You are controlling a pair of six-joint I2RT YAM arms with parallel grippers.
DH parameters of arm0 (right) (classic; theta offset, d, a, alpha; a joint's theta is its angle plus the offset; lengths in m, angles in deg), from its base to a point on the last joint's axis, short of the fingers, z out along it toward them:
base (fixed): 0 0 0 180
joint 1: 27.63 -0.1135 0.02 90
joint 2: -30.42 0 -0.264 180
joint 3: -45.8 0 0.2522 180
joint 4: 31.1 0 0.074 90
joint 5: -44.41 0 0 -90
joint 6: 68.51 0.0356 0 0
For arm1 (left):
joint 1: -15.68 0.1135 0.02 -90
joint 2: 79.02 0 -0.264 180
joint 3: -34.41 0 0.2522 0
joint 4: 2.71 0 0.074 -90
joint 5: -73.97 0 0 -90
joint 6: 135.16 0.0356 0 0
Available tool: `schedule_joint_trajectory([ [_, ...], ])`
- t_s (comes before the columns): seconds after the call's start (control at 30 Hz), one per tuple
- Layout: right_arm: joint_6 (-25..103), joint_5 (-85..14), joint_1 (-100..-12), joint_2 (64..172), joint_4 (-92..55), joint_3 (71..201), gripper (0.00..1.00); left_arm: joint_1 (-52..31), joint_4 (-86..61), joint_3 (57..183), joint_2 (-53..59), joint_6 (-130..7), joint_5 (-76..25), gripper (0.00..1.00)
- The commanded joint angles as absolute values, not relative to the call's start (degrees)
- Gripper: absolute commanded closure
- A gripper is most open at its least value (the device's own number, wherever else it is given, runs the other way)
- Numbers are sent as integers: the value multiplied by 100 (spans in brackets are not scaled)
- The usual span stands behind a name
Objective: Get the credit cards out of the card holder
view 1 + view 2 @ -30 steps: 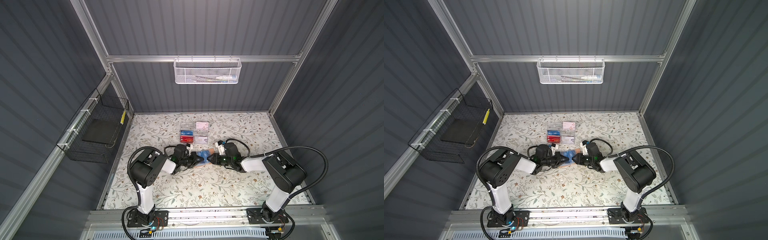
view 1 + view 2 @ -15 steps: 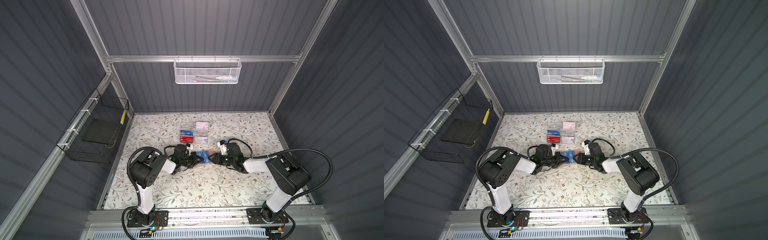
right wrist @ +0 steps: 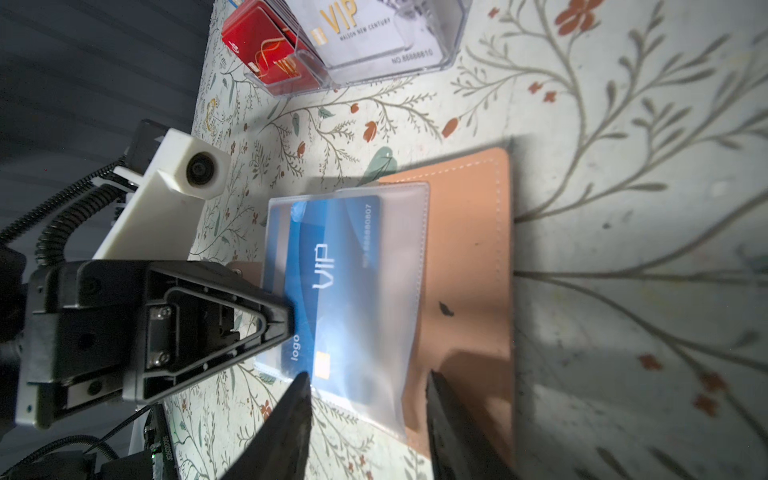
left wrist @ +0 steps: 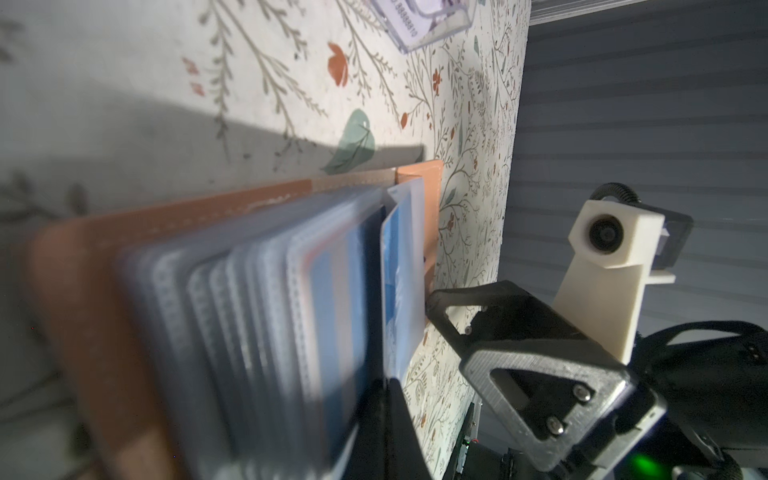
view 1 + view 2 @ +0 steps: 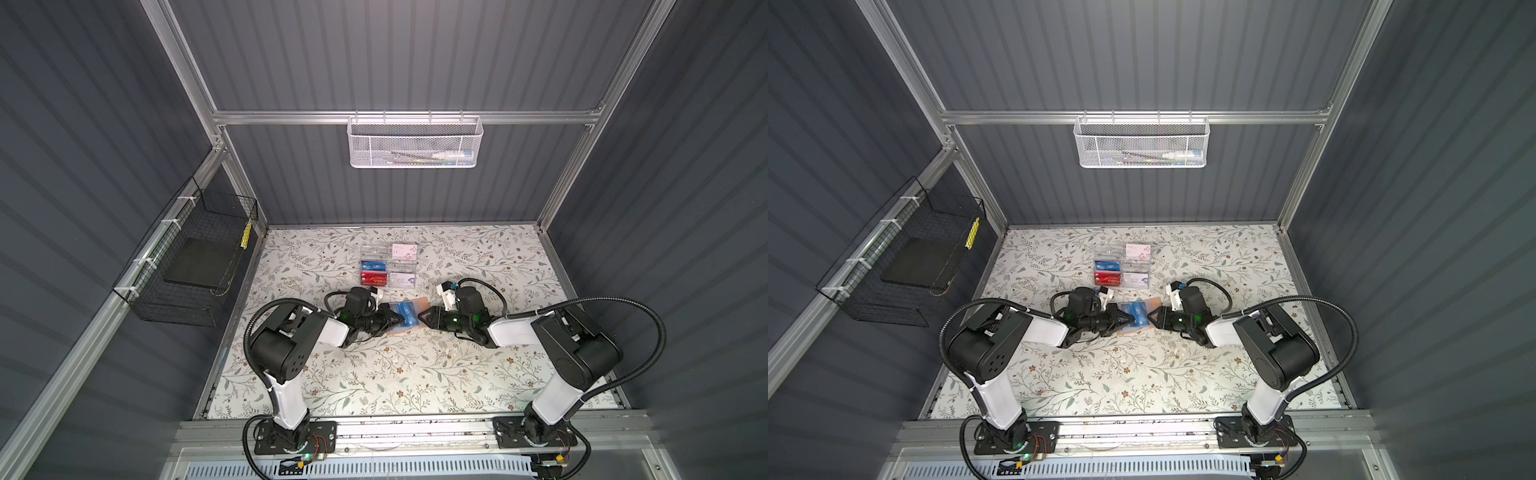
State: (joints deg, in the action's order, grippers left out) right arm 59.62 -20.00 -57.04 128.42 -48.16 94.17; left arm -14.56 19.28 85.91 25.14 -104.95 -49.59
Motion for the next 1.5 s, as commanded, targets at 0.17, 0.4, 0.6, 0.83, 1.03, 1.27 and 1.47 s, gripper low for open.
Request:
schedule_joint_trajectory([
  [0.17,5906,-1939,-5642,12772,-4916,9299,48,-1359,758,8623,1998,-9873,-4866,100],
  [0.4,5869,-1992,-5644,12496,-4790,9247,34,-1341,152,8742,1729,-9523,-4794,100],
  [0.6,5799,-2062,-5642,12241,-4594,9247,21,-1341,-466,8946,1438,-9156,-4713,100],
  [0.83,5787,-2050,-5638,12014,-4469,9243,5,-1341,-1363,9282,1054,-8633,-4563,100],
  [1.03,5778,-2062,-5660,11784,-4353,9227,1,-1341,-1893,9525,877,-8363,-4422,100],
  [1.27,5729,-2123,-5707,11597,-4187,9230,1,-1341,-2440,9894,863,-8016,-4264,100],
  [1.47,5445,-2566,-5928,10974,-3274,9493,1,-1341,-3745,10811,677,-7130,-3530,100],
])
